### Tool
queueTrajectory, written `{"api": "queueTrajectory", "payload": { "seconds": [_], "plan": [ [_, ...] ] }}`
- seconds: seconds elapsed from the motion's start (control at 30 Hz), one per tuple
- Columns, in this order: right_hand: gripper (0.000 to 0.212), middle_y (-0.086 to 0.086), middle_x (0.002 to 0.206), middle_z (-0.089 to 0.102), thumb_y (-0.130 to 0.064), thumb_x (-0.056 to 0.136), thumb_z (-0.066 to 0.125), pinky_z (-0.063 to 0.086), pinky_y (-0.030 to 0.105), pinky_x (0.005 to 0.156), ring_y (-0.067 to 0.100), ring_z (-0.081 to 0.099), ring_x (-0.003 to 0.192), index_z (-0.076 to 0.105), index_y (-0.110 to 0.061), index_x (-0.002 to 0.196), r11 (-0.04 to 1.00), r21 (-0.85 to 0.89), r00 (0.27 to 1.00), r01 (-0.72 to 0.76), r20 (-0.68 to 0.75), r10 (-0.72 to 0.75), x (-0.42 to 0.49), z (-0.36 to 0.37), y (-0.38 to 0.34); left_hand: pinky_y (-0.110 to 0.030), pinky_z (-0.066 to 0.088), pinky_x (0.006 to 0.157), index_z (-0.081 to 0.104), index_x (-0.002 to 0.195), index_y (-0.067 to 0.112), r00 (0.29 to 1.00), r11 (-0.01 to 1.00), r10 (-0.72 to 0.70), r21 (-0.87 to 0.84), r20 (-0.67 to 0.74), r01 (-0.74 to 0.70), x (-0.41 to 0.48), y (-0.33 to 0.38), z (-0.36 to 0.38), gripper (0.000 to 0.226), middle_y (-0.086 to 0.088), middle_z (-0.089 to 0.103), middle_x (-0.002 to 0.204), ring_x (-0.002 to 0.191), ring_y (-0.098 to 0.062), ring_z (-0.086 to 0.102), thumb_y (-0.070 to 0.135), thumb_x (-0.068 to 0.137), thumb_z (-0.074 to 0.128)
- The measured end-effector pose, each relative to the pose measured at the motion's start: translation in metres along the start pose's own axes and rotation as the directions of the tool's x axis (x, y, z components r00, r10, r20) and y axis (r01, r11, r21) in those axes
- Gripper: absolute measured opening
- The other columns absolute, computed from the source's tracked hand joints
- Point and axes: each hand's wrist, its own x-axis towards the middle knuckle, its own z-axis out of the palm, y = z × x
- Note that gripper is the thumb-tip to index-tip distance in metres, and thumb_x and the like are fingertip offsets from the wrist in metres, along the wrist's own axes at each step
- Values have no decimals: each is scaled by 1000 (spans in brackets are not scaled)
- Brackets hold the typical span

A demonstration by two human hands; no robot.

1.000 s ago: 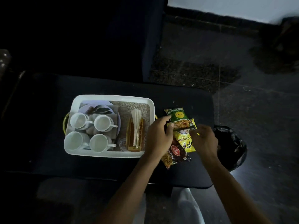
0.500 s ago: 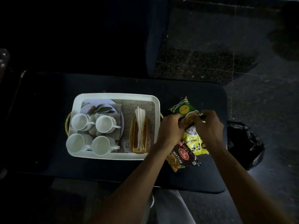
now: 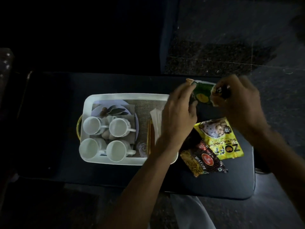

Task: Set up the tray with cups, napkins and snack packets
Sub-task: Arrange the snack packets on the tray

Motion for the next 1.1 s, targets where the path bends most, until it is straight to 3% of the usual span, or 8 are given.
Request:
{"api": "queueTrajectory", "payload": {
  "seconds": [0.1, 0.3, 0.47, 0.6, 0.67, 0.77, 0.9, 1.1],
  "plan": [
    [36, 20, 107, 54, -2, 78, 75, 46, 34, 68, 29, 55, 87, 59, -5, 111, 957, -104, 960, 272, 91, -263, 11, -19, -41, -22, 35, 110, 45, 151, 16, 983, 983, 163, 76, 91, -170, 15, -16, -46, 67, -6, 40, 160, 147, -23, 39, 25, 91, 72],
    [38, 20, 115, 55, -1, 84, 70, 48, 32, 79, 25, 56, 98, 61, -5, 120, 881, -30, 878, 472, 111, -466, 31, -6, -132, -42, 56, 89, 67, 126, 4, 967, 967, 253, -3, 4, -253, 25, -69, -132, 47, -12, 73, 120, 110, -29, 69, 22, 85, 80],
    [73, 12, 127, 56, -34, 75, 82, 34, -2, 91, -3, 44, 107, 51, -12, 137, 967, 134, 976, 217, -49, -212, 45, 57, -187, -35, 60, 83, 70, 113, 8, 971, 960, -63, -280, -232, -5, 18, -139, -185, 35, -3, 78, 103, 95, -15, 75, 25, 84, 80],
    [67, 4, 124, 66, -20, 76, 83, 54, 23, 90, 12, 65, 105, 54, -11, 135, 917, 394, 984, -60, 177, -12, 51, 133, -226, -34, 61, 80, 71, 107, 13, 945, 869, -283, -459, -161, 183, 10, -192, -205, 29, 1, 79, 98, 94, -10, 75, 26, 83, 81],
    [49, 2, 110, 72, -12, 78, 81, 54, 19, 87, 12, 69, 97, 62, -5, 124, 873, 478, 981, -100, 194, 6, 53, 165, -239, -28, 60, 80, 71, 108, 12, 939, 855, -324, -461, -115, 238, 5, -213, -209, 29, 1, 78, 99, 95, -10, 75, 24, 84, 81],
    [35, -4, 92, 70, -11, 78, 81, 43, -1, 71, 6, 64, 83, 66, -6, 109, 897, 418, 977, -144, 203, 62, 54, 202, -245, -12, 54, 74, 73, 112, 9, 916, 851, -394, -407, -75, 333, 0, -240, -209, 32, -1, 78, 101, 92, -4, 74, 26, 85, 80],
    [30, -6, 92, 66, -7, 80, 78, 42, -1, 66, 8, 63, 85, 64, -6, 107, 909, 343, 949, -236, 284, 139, 55, 236, -241, -4, 50, 59, 71, 117, 0, 865, 791, -501, -428, -39, 438, -4, -262, -203, 31, -6, 75, 97, 71, 12, 70, 14, 90, 75],
    [31, -2, 99, 68, -10, 83, 75, 37, -3, 63, 7, 59, 88, 63, -6, 111, 928, 250, 928, -276, 319, 190, 53, 265, -243, -3, 51, 64, 74, 113, 4, 854, 828, -515, -299, -72, 474, -2, -278, -204, 25, -6, 77, 97, 74, 1, 69, 19, 92, 73]
  ]
}}
